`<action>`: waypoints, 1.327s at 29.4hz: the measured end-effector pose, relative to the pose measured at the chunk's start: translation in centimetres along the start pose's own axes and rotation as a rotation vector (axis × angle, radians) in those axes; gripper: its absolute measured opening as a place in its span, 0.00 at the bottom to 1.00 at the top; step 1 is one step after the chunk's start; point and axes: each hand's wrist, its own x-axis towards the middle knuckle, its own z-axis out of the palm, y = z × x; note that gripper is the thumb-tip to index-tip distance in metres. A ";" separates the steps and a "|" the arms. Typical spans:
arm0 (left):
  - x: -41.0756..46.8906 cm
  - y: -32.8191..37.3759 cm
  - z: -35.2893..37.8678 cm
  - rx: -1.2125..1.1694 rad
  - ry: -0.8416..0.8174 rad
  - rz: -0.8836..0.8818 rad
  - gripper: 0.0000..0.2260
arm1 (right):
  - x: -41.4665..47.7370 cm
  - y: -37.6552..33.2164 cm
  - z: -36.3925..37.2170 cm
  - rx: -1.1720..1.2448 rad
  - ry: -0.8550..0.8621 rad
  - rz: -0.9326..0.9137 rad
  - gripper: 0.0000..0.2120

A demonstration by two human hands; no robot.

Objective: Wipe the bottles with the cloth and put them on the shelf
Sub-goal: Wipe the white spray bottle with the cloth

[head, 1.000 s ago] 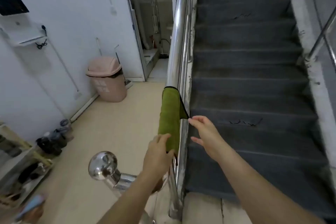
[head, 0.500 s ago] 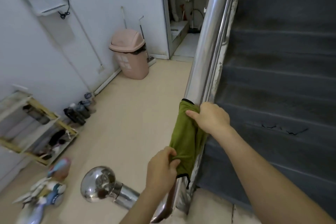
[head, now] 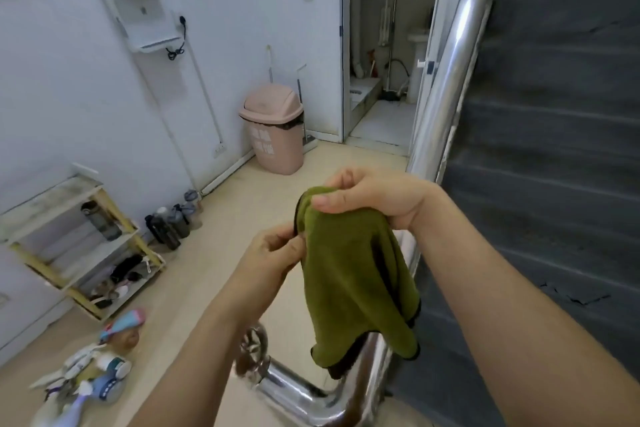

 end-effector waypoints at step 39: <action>-28.1 2.1 -60.6 1.089 1.320 -0.224 0.09 | 56.2 0.0 43.4 -0.005 0.104 0.021 0.12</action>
